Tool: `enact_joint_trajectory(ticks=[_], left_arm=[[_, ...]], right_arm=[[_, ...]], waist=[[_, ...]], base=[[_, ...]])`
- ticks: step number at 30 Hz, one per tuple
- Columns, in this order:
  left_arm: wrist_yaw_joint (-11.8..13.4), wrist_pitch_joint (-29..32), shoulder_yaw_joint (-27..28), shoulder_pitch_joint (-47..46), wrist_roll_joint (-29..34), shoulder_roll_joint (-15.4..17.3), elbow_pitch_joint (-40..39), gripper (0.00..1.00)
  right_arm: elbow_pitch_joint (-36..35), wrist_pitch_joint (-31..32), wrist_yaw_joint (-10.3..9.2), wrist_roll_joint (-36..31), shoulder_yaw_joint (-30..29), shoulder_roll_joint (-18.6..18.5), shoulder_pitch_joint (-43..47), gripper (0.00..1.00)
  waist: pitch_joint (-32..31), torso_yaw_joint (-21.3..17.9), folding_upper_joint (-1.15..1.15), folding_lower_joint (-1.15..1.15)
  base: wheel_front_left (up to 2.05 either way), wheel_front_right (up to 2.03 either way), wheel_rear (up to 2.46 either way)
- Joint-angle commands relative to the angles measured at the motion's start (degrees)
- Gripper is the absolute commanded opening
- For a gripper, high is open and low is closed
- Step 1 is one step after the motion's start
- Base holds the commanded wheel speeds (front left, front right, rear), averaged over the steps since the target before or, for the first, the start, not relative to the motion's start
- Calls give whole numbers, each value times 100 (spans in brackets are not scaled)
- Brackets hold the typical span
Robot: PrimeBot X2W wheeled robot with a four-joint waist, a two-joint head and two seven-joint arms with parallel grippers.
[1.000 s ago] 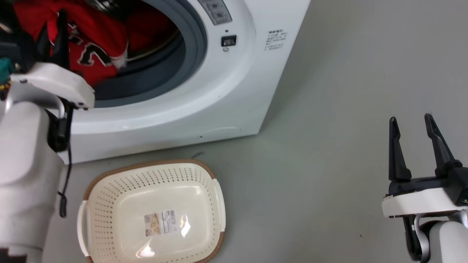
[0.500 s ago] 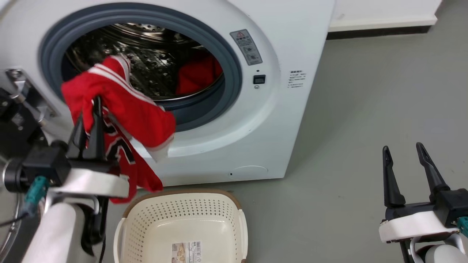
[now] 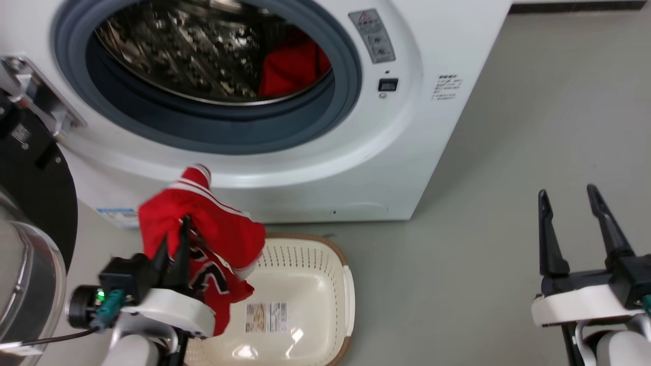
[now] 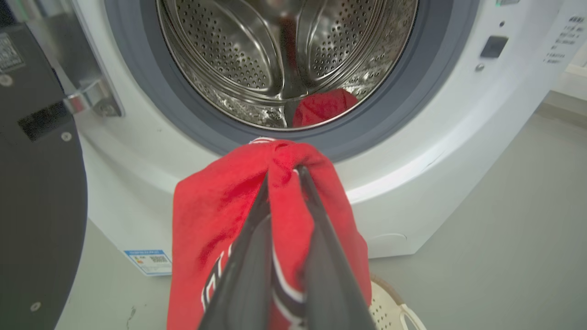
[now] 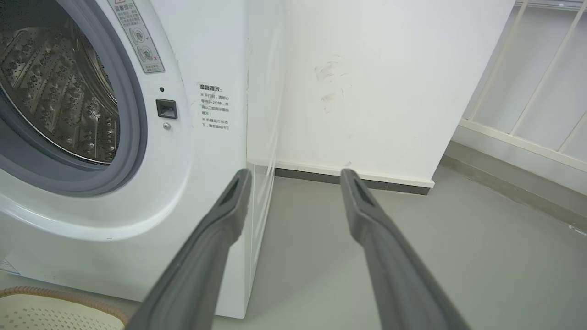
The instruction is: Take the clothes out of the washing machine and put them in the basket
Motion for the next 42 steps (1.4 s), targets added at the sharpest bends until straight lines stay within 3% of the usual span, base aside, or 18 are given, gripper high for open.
enact_joint_trajectory(ticks=[1, 7, 16, 27, 41, 42], left_arm=[[-40, -24, -50, -108, 32, -49, 165, 0], [-197, -69, -97, -536, 33, -263, 1259, 0], [-572, -77, 26, -1600, 593, -577, 2792, 0], [-809, -74, -159, -3035, 1033, -656, 4691, 0], [-933, -73, -234, -3843, 1022, -822, 5562, 0], [-960, -73, -239, -3867, 990, -862, 5652, 14]], right_arm=[[-51, -12, -6, -37, -20, 1, -131, 100], [-182, -12, -6, -119, -44, 1, -309, 100], [-528, -11, -6, -288, -99, 2, -678, 100], [-946, -11, -6, -260, -222, 3, -917, 100], [-1286, -12, -6, -306, -395, 2, -940, 100], [-1279, -12, -6, -309, -401, 2, -949, 100]], waist=[[270, 33, 0, 0], [928, 37, 0, 0], [2214, -24, 0, 0], [3430, -79, 0, 0], [4178, 3, 0, 0], [4177, 15, 0, 0]], base=[[0, 0, 0], [0, 0, 0], [0, 0, 0], [0, 0, 0], [0, 0, 0], [0, 0, 0]])
